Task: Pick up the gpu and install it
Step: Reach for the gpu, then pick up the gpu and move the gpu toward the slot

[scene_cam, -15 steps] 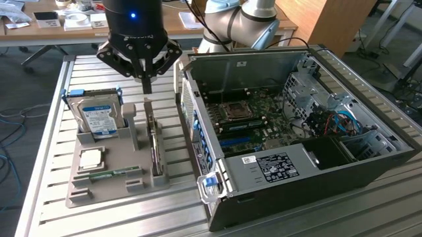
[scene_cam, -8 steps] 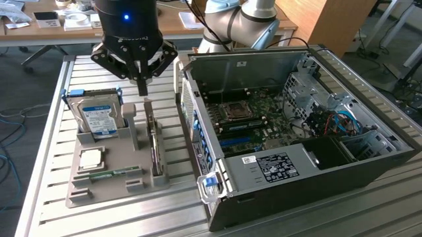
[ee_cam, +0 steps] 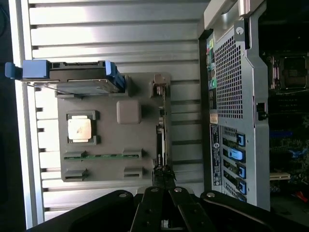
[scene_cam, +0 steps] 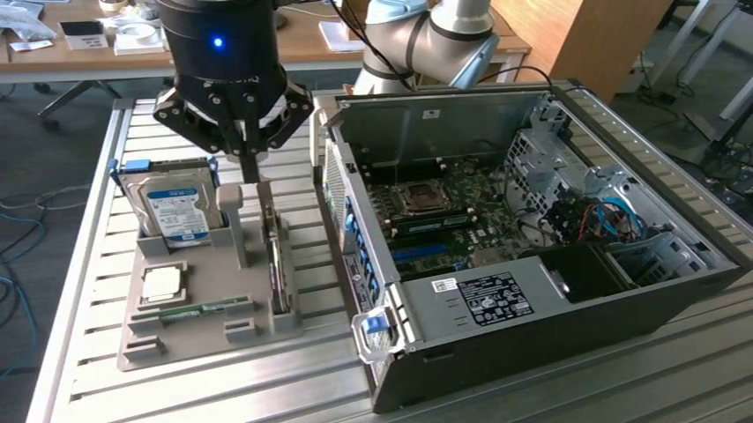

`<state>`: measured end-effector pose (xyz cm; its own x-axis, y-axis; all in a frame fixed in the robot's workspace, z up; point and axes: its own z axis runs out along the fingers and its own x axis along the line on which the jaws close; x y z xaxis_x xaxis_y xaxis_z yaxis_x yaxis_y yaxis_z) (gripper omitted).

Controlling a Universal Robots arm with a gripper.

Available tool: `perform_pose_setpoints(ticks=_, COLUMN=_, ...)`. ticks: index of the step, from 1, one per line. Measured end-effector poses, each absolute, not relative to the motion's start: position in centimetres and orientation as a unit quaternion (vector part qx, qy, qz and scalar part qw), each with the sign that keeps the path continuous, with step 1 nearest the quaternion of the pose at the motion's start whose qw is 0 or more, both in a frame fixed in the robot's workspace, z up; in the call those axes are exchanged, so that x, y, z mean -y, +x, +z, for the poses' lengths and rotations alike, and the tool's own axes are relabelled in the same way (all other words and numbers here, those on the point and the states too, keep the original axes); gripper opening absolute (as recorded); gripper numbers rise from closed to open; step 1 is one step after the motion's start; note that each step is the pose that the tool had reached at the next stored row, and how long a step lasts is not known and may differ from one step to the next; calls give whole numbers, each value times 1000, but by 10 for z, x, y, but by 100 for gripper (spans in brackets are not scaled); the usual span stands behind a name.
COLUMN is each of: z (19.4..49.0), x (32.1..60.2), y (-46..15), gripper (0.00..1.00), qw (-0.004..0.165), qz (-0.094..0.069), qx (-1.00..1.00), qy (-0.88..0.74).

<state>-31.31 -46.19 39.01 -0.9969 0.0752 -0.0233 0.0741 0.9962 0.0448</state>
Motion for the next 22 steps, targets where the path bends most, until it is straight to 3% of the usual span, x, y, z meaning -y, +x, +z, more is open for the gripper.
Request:
perform_pose_setpoints(ticks=16, z=390, x=465, y=-313, gripper=11, qw=12, qz=22, qx=-999, qy=37)
perform_pose_setpoints(ticks=19, z=390, x=465, y=-313, gripper=17, qw=12, qz=22, qx=-999, qy=37)
perform_pose_setpoints(ticks=22, z=390, x=465, y=-313, gripper=35, qw=12, qz=22, qx=-999, qy=37)
